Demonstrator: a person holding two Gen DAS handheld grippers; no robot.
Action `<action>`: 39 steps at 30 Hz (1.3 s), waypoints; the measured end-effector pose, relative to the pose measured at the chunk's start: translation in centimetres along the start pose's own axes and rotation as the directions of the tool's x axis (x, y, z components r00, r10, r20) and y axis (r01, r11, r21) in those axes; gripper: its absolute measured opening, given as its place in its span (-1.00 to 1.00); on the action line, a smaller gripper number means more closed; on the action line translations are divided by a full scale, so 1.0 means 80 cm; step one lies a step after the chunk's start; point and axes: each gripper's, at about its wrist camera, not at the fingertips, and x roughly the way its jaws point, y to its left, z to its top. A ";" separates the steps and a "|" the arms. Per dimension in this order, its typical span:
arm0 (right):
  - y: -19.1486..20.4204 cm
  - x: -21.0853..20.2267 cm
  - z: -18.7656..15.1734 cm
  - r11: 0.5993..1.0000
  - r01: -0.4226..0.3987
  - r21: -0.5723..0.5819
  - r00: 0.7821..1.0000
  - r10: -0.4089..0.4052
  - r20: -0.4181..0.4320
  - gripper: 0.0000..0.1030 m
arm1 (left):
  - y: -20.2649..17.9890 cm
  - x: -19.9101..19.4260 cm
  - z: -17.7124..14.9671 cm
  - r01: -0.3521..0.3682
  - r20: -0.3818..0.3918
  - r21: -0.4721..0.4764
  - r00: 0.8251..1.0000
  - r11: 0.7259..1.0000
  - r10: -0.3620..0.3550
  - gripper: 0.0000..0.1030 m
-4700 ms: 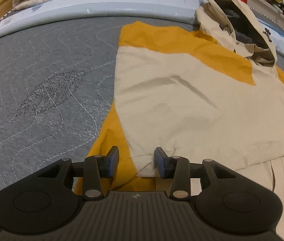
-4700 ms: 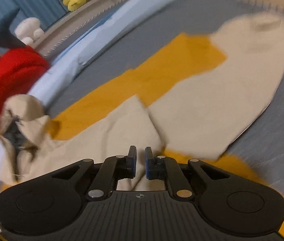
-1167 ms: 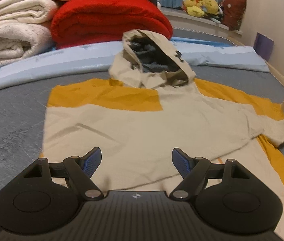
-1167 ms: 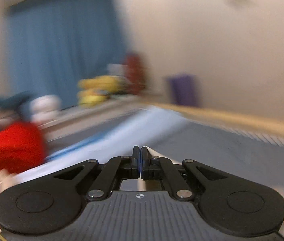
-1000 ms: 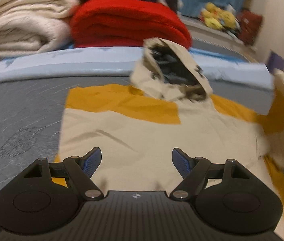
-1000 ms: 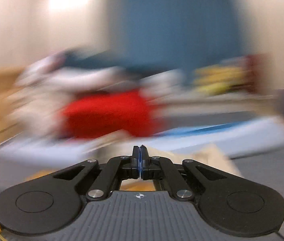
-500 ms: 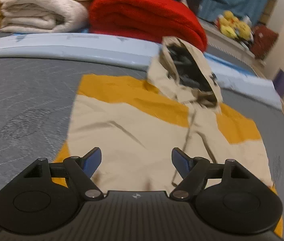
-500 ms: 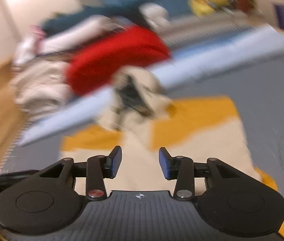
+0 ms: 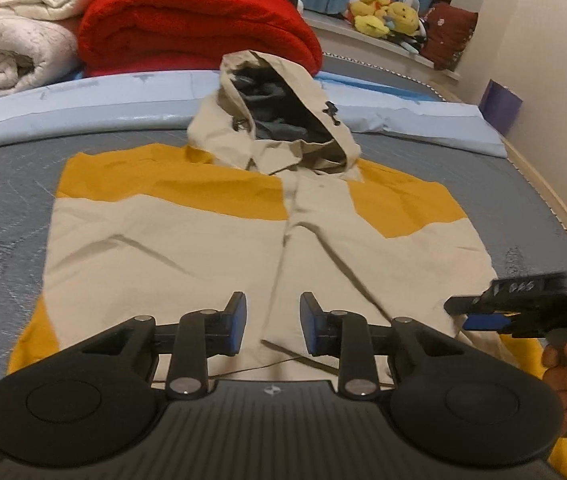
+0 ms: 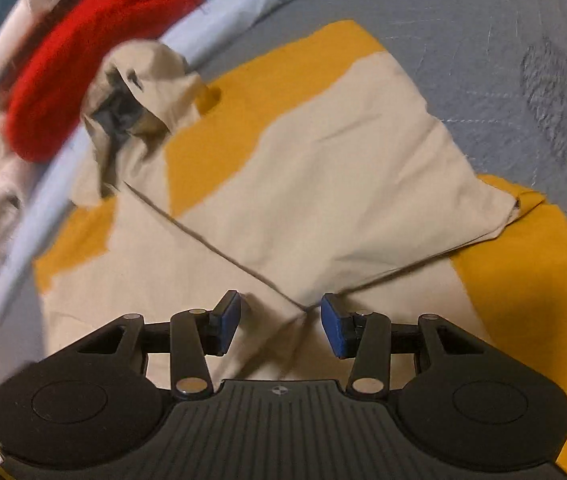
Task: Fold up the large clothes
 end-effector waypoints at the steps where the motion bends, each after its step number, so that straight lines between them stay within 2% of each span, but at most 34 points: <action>1: 0.003 0.002 -0.001 1.000 0.018 -0.021 1.000 -0.018 -0.001 -0.09 | -0.002 0.002 0.000 0.002 -0.001 0.000 1.000 1.000 -0.002 -0.37; 3: 0.009 0.006 0.000 1.000 0.008 -0.030 1.000 -0.008 -0.008 -0.41 | -0.004 0.004 0.000 0.014 -0.004 -0.005 1.000 1.000 -0.014 -0.37; 5: 0.016 0.001 0.001 0.999 -0.023 -0.034 1.000 0.023 0.007 -0.94 | -0.008 0.006 0.000 0.037 -0.008 -0.016 0.999 0.999 -0.037 -0.37; 8: 0.040 -0.018 0.000 0.991 -0.083 -0.102 0.992 0.091 0.083 -0.95 | -0.018 0.007 -0.003 0.118 -0.009 -0.035 0.993 0.992 -0.118 -0.36; 9: 0.051 -0.026 -0.001 0.983 -0.125 -0.133 0.984 0.141 0.112 -0.95 | -0.024 0.007 -0.004 0.145 -0.011 -0.030 0.989 0.989 -0.145 -0.32; 11: 0.069 -0.044 -0.003 0.951 -0.258 -0.172 0.947 0.284 0.149 -0.96 | -0.037 0.007 -0.006 0.193 -0.012 -0.006 0.981 0.981 -0.193 -0.20; 13: 0.086 -0.057 -0.005 0.900 -0.380 -0.213 0.897 0.415 0.154 -0.96 | -0.050 0.007 -0.009 0.222 -0.009 0.021 0.975 0.975 -0.222 0.17; 15: 0.101 -0.062 -0.007 0.845 -0.473 -0.250 0.848 0.514 0.128 -0.96 | -0.058 0.006 -0.011 0.227 0.008 0.038 0.974 0.973 -0.228 0.35; 16: 0.105 -0.063 -0.008 0.826 -0.501 -0.258 0.834 0.540 0.113 -0.96 | -0.060 0.005 -0.012 0.232 0.019 0.045 0.972 0.972 -0.233 0.37; 19: 0.112 -0.060 -0.012 0.793 -0.554 -0.255 0.802 0.590 0.092 -0.96 | -0.061 0.003 -0.010 0.254 0.042 0.036 0.966 0.966 -0.256 0.37; 21: 0.114 -0.054 -0.011 0.778 -0.580 -0.240 0.787 0.612 0.080 -0.95 | -0.060 0.001 -0.007 0.238 0.059 0.031 0.969 0.971 -0.240 0.31; 23: 0.112 -0.059 -0.009 0.766 -0.596 -0.240 0.776 0.627 0.073 -0.86 | -0.056 -0.001 -0.004 0.176 0.075 0.034 0.981 0.984 -0.178 -0.23; 24: 0.112 -0.059 -0.007 0.770 -0.591 -0.241 0.780 0.621 0.073 -0.85 | -0.051 -0.003 -0.002 0.155 0.089 0.020 0.984 0.988 -0.156 -0.73; 25: 0.112 -0.058 -0.005 0.780 -0.579 -0.237 0.789 0.609 0.078 -0.83 | -0.044 -0.007 0.000 0.117 0.114 -0.008 0.987 0.993 -0.115 -0.73; 26: 0.110 -0.054 -0.004 0.798 -0.559 -0.226 0.804 0.588 0.086 -0.61 | -0.036 -0.011 0.003 0.070 0.141 -0.045 0.988 0.997 -0.063 -0.73; 28: 0.102 -0.047 -0.001 0.855 -0.485 -0.183 0.853 0.509 0.118 -0.31 | -0.017 -0.022 0.008 -0.039 0.190 -0.127 0.980 0.991 0.063 -0.73; 29: 0.098 -0.043 -0.002 0.886 -0.436 -0.161 0.881 0.456 0.124 -0.29 | -0.005 -0.027 0.011 -0.100 0.211 -0.177 0.968 0.979 0.137 -0.71; 31: 0.087 -0.028 -0.002 0.948 -0.299 -0.113 0.943 0.311 0.114 -0.29 | 0.024 -0.034 0.013 -0.193 0.217 -0.290 0.941 0.937 0.261 -0.60; 32: 0.082 -0.020 -0.002 0.971 -0.221 -0.090 0.968 0.230 0.100 -0.29 | 0.041 -0.037 0.013 -0.229 0.204 -0.356 0.927 0.906 0.314 -0.56; 33: 0.077 -0.012 -0.004 0.986 -0.153 -0.072 0.984 0.159 0.084 -0.29 | 0.060 -0.038 0.013 -0.244 0.188 -0.416 0.919 0.876 0.346 -0.50; 35: 0.060 0.006 -0.006 0.999 -0.041 0.001 0.999 0.041 0.034 -0.29 | 0.096 -0.038 0.014 -0.249 0.155 -0.503 0.916 0.828 0.369 -0.47; 37: 0.036 0.020 -0.007 0.992 -0.020 0.123 1.000 0.022 -0.011 -0.29 | 0.126 -0.040 0.013 -0.248 0.122 -0.569 0.918 0.784 0.379 -0.43; 39: 0.017 0.026 -0.007 0.980 -0.022 0.199 0.999 0.026 -0.020 -0.29 | 0.156 -0.039 0.006 -0.229 0.076 -0.648 0.929 0.727 0.361 -0.43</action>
